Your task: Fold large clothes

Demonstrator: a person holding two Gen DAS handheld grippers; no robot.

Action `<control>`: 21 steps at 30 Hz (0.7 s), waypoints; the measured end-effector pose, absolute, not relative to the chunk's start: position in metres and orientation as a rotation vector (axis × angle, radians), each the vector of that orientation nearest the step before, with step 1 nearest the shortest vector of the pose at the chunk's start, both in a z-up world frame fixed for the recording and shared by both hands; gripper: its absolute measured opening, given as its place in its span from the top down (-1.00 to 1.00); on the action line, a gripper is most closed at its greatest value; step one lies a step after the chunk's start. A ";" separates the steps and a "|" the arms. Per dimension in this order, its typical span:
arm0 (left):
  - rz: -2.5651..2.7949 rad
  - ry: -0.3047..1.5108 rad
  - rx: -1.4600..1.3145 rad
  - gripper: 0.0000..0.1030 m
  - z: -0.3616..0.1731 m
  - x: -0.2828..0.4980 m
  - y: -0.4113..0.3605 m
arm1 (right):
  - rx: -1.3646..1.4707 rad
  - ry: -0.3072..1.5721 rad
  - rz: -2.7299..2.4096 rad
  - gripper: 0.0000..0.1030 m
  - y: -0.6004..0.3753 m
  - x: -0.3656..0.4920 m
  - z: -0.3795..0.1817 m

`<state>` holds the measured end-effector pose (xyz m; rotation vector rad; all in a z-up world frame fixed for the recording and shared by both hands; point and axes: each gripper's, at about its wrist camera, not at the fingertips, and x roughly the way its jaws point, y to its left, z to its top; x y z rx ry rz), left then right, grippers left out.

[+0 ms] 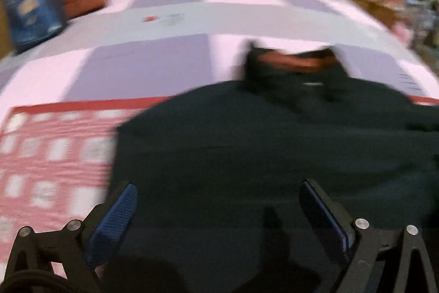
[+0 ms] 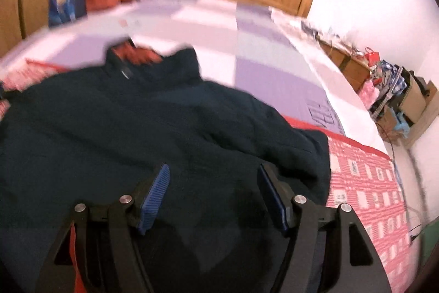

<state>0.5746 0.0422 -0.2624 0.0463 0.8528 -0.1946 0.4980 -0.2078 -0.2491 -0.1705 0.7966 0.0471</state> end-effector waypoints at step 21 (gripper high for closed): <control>0.057 0.948 0.030 -0.92 -0.293 0.604 0.053 | -0.168 0.889 -0.209 -0.64 -0.290 0.525 -0.274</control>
